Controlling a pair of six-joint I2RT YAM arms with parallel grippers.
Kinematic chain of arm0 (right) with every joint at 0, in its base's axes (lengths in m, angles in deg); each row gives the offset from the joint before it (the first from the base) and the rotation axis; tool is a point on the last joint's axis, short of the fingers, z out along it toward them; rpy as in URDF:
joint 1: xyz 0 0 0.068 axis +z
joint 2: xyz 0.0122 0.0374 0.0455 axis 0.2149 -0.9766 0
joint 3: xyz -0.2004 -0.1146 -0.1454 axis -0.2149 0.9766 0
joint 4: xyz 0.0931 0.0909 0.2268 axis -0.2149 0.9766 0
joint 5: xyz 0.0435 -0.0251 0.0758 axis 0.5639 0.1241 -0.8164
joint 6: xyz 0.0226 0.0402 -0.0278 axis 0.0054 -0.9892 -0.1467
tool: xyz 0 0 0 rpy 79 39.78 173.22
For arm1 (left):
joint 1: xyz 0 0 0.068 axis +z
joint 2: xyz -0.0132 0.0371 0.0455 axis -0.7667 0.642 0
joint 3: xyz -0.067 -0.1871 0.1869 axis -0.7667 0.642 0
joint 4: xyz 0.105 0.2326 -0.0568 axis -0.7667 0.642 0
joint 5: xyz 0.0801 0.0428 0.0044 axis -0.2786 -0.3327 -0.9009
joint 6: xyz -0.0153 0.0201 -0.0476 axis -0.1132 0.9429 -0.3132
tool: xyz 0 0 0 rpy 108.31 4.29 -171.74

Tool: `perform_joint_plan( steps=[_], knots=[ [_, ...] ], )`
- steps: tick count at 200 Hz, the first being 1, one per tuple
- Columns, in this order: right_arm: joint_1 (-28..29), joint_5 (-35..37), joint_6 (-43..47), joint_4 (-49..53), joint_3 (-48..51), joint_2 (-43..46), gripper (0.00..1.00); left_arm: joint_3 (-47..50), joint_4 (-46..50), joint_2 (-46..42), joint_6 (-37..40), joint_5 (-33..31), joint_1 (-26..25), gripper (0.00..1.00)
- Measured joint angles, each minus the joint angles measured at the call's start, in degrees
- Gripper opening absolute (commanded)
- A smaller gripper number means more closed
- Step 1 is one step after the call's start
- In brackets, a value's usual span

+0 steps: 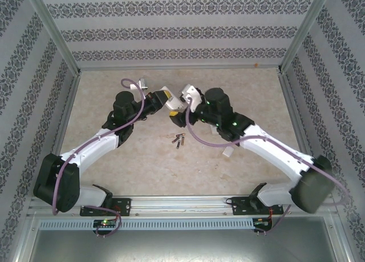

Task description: Load the batteries into the remote control

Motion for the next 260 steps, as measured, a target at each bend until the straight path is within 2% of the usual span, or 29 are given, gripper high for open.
perform_joint_plan(
  steps=[19,60,70,87,102,107,132,148,172,180,188,204,214,232,260],
  knots=[
    [0.0,-1.3,1.6,0.9,-4.3,-5.4,0.59,0.0,0.0,0.0,0.0,0.2,-0.3,0.0],
    [-1.4,-4.7,0.9,1.3,-6.0,-7.5,0.5,0.0,0.7,-0.4,0.2,-0.5,-0.4,0.0],
    [-2.1,-6.4,0.7,1.4,-6.3,-7.5,0.55,0.0,0.7,-0.6,0.2,-0.5,-0.3,0.0],
    [-2.8,-9.7,-0.2,1.5,-6.6,-7.5,0.81,0.0,0.6,-0.9,0.2,-0.2,-0.3,0.0],
    [-3.2,-12.3,0.4,2.0,-6.6,-7.5,0.84,0.0,0.3,-1.4,0.2,0.5,-0.4,0.0],
    [-3.1,-12.8,0.4,2.3,-6.6,-7.5,0.82,0.0,0.1,-1.5,0.2,0.7,-0.4,0.0],
    [-3.8,-13.3,0.9,2.5,-6.6,-7.5,0.55,0.0,-0.1,-2.2,0.2,1.4,-0.5,0.0],
    [-4.6,-14.3,0.2,2.8,-6.6,-7.5,0.43,0.0,-0.3,-2.2,0.2,1.0,-0.5,0.0],
    [-4.7,-15.5,-0.9,2.8,-6.9,-7.6,0.38,0.1,-0.3,-2.2,0.2,0.6,-0.5,0.01],
    [-4.8,-15.8,-0.8,2.9,-7.0,-7.6,0.37,0.1,-0.3,-2.2,0.2,0.6,-0.5,0.05],
    [-4.9,-16.1,-0.6,3.0,-7.0,-7.6,0.36,0.1,-0.4,-2.2,0.2,0.6,-0.5,0.17],
    [-4.9,-16.5,1.0,3.3,-7.0,-7.5,0.34,0.3,-0.2,-2.6,0.8,0.6,-0.5,0.56],
    [-4.9,-16.7,2.3,4.0,-6.8,-7.2,0.34,0.7,-0.1,-3.6,1.4,0.3,-0.5,0.73],
    [-4.9,-16.9,5.5,5.5,-5.4,-5.9,0.35,1.4,3.1,-7.9,4.6,-2.1,-0.4,0.9],
    [-3.8,-15.0,12.6,9.7,-1.8,-2.3,0.36,1.5,16.6,-19.9,14.0,-13.6,-0.1,0.99]
  ],
)
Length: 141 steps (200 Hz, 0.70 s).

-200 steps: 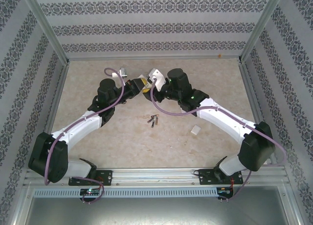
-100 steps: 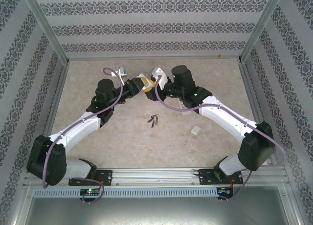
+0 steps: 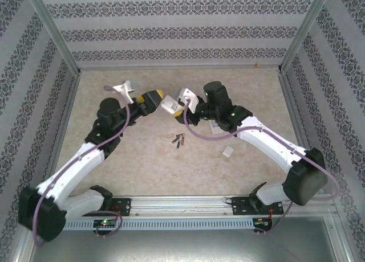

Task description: Load the batteries into the remote control

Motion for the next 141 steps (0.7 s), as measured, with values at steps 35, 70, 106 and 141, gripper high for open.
perform_joint_plan(
  steps=[35,70,106,141],
  knots=[
    [7.5,4.2,9.8,4.2,5.4,1.4,0.37,-1.3,17.5,-9.5,12.4,-12.3,1.2,1.0],
    [14.4,5.0,13.4,7.3,9.3,-4.4,0.38,0.3,26.8,-10.3,18.3,-12.2,1.3,1.0],
    [17.1,5.7,12.7,7.1,9.3,-14.2,0.39,1.6,30.6,-6.1,18.7,-9.3,1.5,1.0],
    [20.0,8.4,10.1,6.8,9.2,-20.0,0.41,1.8,31.6,-3.0,18.2,-6.7,1.6,1.0]
  ],
)
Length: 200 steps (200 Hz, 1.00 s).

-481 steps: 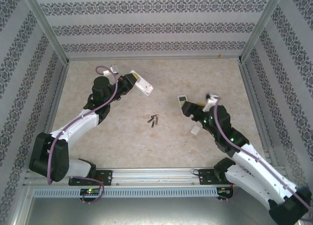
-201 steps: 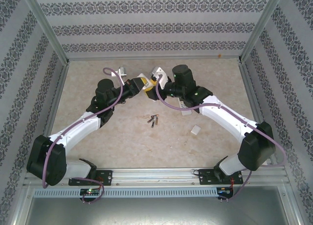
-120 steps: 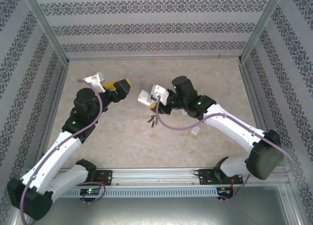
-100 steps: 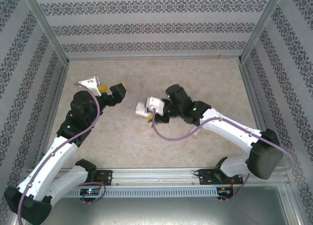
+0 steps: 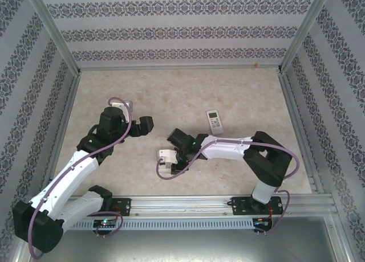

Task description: Load the batteries into the remote control

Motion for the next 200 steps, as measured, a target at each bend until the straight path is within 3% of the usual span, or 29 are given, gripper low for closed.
perform_joint_plan(
  steps=[9,30,58,81,104,128,149,177,200],
  knots=[
    [0.4,0.4,-0.5,-0.3,0.0,-0.7,0.47,0.2,0.0,0.1,-0.4,0.5,0.0,0.99],
    [0.9,1.8,-1.0,-1.7,0.0,-0.7,0.69,0.8,-0.1,0.3,-1.0,1.2,0.0,1.0],
    [0.9,3.3,-2.5,-1.6,0.0,0.7,0.76,1.2,-0.1,1.2,-1.2,1.6,0.0,0.99],
    [0.1,2.1,-7.6,-3.1,0.4,7.7,0.77,1.2,0.0,1.7,-1.2,1.6,0.0,1.0],
    [-2.7,7.0,-23.5,-9.9,2.1,17.0,0.54,1.2,0.5,1.9,-1.3,2.3,0.3,0.98],
    [-7.1,15.7,-48.2,-11.0,2.1,20.4,0.52,1.2,0.6,2.8,-1.7,4.8,0.4,0.94],
    [-9.5,19.9,-63.1,-7.8,2.0,18.1,0.49,1.2,1.0,5.6,-1.6,9.0,0.4,0.93],
    [-9.8,21.1,-73.5,-4.2,1.8,11.7,0.33,0.6,2.5,12.0,-1.5,14.8,0.4,0.91],
    [-11.1,20.9,-77.5,-2.3,0.5,5.9,0.3,0.2,4.3,15.5,-1.1,16.8,0.3,0.91]
  ],
)
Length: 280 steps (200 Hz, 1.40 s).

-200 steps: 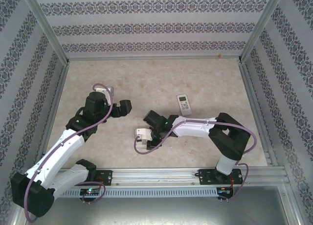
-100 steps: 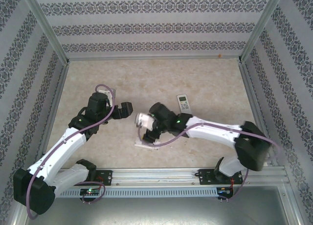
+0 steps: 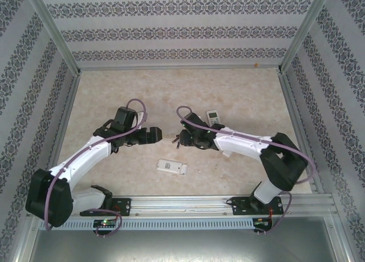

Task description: Load the batteries into the remote control

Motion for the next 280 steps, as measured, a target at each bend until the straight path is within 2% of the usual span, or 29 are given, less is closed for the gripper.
perform_joint_plan(
  steps=[70,114,140,174,197,218,235,257,280],
  knots=[
    [-1.1,-3.2,-2.8,-0.1,-4.3,-9.7,0.29,0.0,1.3,0.8,0.2,0.6,0.0,0.92],
    [-1.1,-3.5,-3.2,0.3,-4.8,-11.2,0.22,0.0,1.3,1.6,0.2,0.6,0.0,0.93],
    [-1.1,-3.3,-3.6,0.8,-4.9,-11.2,0.07,0.0,1.3,1.6,0.1,0.5,0.0,0.96],
    [-1.1,-3.1,-5.5,0.3,-3.5,-9.5,0.01,0.0,1.3,1.8,-0.2,0.0,0.0,0.97],
    [-0.5,-3.1,-9.8,0.7,1.6,-1.9,0.04,0.0,1.3,2.6,-0.5,0.0,0.0,0.99],
    [3.1,-2.8,-16.3,1.7,6.8,8.3,0.03,0.0,1.2,2.6,-0.9,0.0,0.0,1.0],
    [7.7,-3.3,-22.5,2.4,8.8,12.7,0.04,0.0,1.2,2.6,-1.0,-0.2,0.0,1.0],
    [13.0,-5.2,-29.4,2.6,10.3,12.4,0.05,0.0,1.0,2.6,-1.0,-0.2,0.0,1.0],
    [16.0,-6.0,-34.2,2.8,10.3,9.0,0.04,0.1,1.0,2.6,-1.0,-0.2,0.0,1.0]
  ],
)
